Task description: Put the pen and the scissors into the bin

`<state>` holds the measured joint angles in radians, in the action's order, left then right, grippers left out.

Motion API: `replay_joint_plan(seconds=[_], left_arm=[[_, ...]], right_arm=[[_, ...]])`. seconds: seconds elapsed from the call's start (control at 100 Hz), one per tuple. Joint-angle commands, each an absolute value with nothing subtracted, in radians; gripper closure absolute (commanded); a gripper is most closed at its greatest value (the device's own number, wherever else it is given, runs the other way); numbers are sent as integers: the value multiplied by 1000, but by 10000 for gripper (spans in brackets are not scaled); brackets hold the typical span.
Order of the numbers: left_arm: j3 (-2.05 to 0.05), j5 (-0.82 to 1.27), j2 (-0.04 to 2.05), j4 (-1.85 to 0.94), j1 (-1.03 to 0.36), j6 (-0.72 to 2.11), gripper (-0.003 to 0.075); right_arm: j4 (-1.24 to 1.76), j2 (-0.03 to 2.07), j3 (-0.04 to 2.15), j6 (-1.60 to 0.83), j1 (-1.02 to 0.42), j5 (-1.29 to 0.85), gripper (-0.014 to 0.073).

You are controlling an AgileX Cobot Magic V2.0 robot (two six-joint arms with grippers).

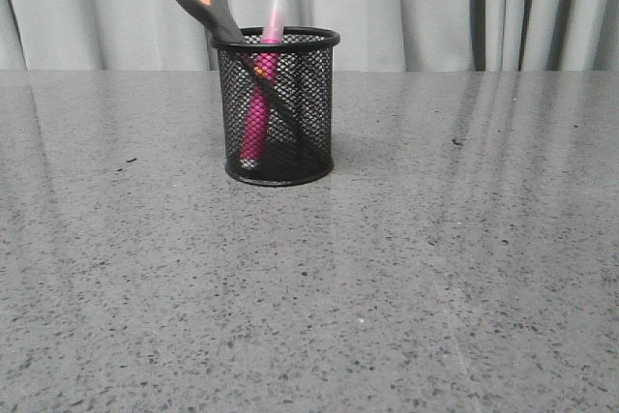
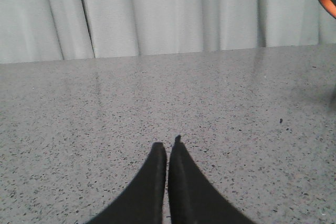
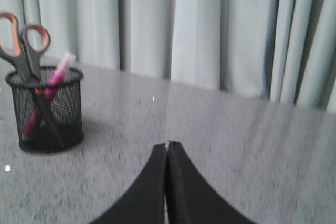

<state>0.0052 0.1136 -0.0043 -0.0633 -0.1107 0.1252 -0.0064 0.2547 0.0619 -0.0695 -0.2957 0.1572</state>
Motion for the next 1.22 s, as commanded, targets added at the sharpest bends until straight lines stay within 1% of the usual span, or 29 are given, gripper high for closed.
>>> replay_joint_plan(seconds=[0.0,0.24,0.36,0.52,1.21], left_arm=[[28,44,-36,-65,-108,116,740],[28,44,-36,-65,-108,116,740],[28,44,-36,-65,-108,116,740],[28,44,-36,-65,-108,116,740],[28,44,-36,-65,-108,116,740]], right_arm=[[21,209,70,-78,-271,82,657],[14,39,-25,-78,-133,83,657],[-30,-37,-25,-78,-90,-8,657],[-39,-34,-25,-78,-89,-90,657],[-57,-34,-25,-78,-89,-87,657]])
